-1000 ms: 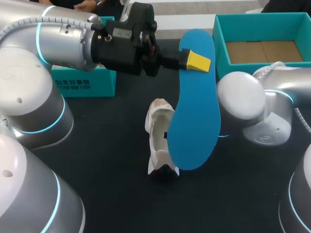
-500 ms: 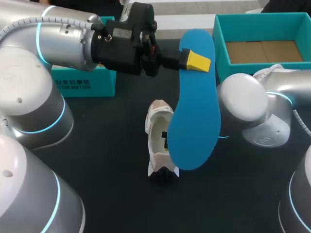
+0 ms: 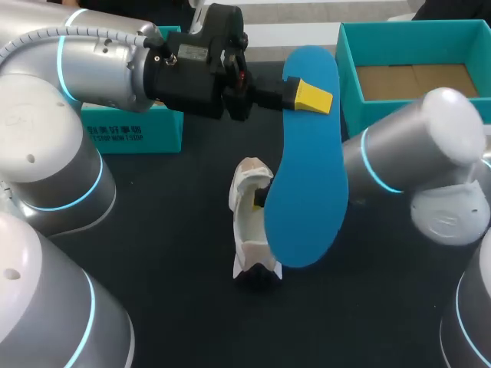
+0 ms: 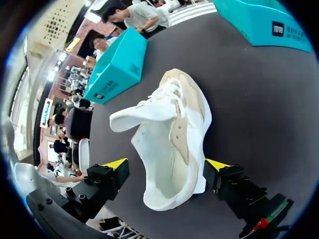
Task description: Take the shoe out of the shoebox, open the shoe tongue, remove and reinsert the insole, then place the shoe into the shoebox
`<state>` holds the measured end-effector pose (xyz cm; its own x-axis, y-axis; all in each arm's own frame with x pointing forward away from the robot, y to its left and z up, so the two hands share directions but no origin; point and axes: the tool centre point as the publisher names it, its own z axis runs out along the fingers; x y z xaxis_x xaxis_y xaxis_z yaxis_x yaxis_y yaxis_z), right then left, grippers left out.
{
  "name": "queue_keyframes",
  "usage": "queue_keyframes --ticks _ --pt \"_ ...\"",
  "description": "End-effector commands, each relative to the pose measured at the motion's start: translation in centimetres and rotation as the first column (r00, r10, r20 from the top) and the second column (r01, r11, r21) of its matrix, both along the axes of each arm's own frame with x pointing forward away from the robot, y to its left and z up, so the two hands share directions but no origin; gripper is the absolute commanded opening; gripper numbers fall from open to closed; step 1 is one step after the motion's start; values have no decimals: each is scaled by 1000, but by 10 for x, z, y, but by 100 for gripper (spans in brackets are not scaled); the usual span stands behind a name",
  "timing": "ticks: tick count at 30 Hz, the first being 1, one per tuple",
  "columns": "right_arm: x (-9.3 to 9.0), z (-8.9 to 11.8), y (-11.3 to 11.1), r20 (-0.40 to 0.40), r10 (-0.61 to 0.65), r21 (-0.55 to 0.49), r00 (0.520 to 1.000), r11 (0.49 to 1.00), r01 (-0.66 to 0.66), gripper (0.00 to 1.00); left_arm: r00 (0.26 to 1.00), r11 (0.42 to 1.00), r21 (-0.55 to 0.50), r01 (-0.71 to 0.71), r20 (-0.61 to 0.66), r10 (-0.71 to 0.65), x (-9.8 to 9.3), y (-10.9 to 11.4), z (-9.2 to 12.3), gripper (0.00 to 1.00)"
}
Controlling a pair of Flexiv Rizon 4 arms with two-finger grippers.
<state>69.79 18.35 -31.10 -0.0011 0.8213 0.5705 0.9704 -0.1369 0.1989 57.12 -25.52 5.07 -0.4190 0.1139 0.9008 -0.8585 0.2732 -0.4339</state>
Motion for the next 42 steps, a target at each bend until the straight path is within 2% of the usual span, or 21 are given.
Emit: queue_keyframes --ticks 1,2,19,23,25,27,29,31,33,42 --pt "-5 15 -19 -5 128 318 992 940 -120 100 1000 1000 1 -1 0 1 -1 0 -1 0" --pt "-6 18 -19 9 138 347 990 928 -132 100 1000 1000 1 -1 0 1 -1 0 -1 0" --pt "-6 18 -19 9 138 347 990 928 -132 100 1000 1000 1 -1 0 1 -1 0 -1 0" --pt "-4 15 -22 15 79 384 997 920 -79 100 1000 1000 1 -1 0 1 -1 0 -1 0" --pt "-6 18 -26 35 74 440 997 894 -82 100 1000 1000 1 -1 0 1 -1 0 -1 0" --pt "-9 20 -30 37 61 452 997 889 -71 100 1000 1000 1 -1 0 1 -1 0 -1 0" --pt "-12 25 -35 39 62 481 997 874 -73 100 1000 1000 1 -1 0 1 -1 0 -1 0" --pt "-14 35 -41 78 63 540 995 837 -96 100 1000 1000 1 -1 0 1 -1 0 -1 0" --pt "-14 45 -45 71 97 569 993 813 -120 100 1000 1000 1 -1 0 1 -1 0 -1 0" --pt "-6 90 -64 66 222 626 973 750 -214 100 1000 1000 1 -1 0 1 -1 0 -1 0"
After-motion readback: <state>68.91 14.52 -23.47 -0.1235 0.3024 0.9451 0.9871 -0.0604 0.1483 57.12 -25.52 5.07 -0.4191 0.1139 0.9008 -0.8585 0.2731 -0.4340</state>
